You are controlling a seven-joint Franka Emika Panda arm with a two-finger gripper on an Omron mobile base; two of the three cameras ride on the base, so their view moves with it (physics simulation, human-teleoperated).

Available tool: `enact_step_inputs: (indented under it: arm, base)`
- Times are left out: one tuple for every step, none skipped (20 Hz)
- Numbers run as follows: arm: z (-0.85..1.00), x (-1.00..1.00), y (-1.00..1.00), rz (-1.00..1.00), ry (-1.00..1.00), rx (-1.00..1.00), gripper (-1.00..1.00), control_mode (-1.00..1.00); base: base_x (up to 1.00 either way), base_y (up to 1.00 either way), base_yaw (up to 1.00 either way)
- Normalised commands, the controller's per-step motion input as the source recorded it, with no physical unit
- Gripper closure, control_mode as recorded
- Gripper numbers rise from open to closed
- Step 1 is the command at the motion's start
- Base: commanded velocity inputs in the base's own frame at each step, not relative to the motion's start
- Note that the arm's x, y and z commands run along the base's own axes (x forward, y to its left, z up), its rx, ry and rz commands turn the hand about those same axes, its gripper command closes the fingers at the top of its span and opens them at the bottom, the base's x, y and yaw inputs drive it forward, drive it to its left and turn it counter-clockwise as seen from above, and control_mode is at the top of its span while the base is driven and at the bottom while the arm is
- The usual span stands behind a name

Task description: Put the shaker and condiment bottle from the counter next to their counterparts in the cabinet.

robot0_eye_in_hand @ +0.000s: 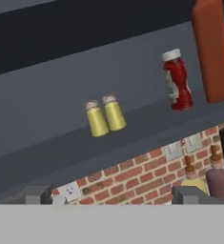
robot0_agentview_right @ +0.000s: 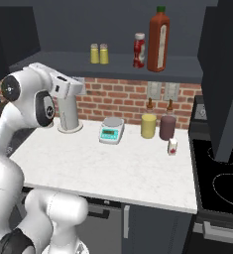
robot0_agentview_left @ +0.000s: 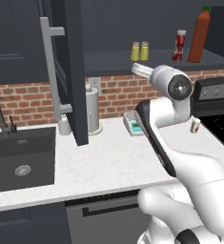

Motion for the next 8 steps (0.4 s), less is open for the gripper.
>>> enact_step_inputs:
  arm:
    - [0.00,-0.89,0.00,0.10,0.00,0.07,-1.00,-1.00]
    - [0.00,-0.82,0.00,0.09,0.00,0.04,-1.00,-1.00]
    - [0.00,-0.84,0.00,0.09,0.00,0.04,-1.00,-1.00]
    - [0.00,-0.88,0.00,0.09,0.00,0.05,-1.00,-1.00]
    - [0.00,-0.84,0.00,0.09,0.00,0.04,-1.00,-1.00]
    - [0.00,-0.86,0.00,0.09,0.00,0.04,-1.00,-1.00]
    - [0.00,-0.84,0.00,0.09,0.00,0.04,-1.00,-1.00]
    - [0.00,-0.82,0.00,0.09,0.00,0.03,-1.00,-1.00]
  base:
    - [0.00,0.00,0.00]
    - [0.00,0.00,0.00]
    - [0.00,0.00,0.00]
    - [0.00,0.00,0.00]
    - [0.00,0.00,0.00]
    - [0.00,0.00,0.00]
    - [0.00,0.00,0.00]
    - [0.00,0.00,0.00]
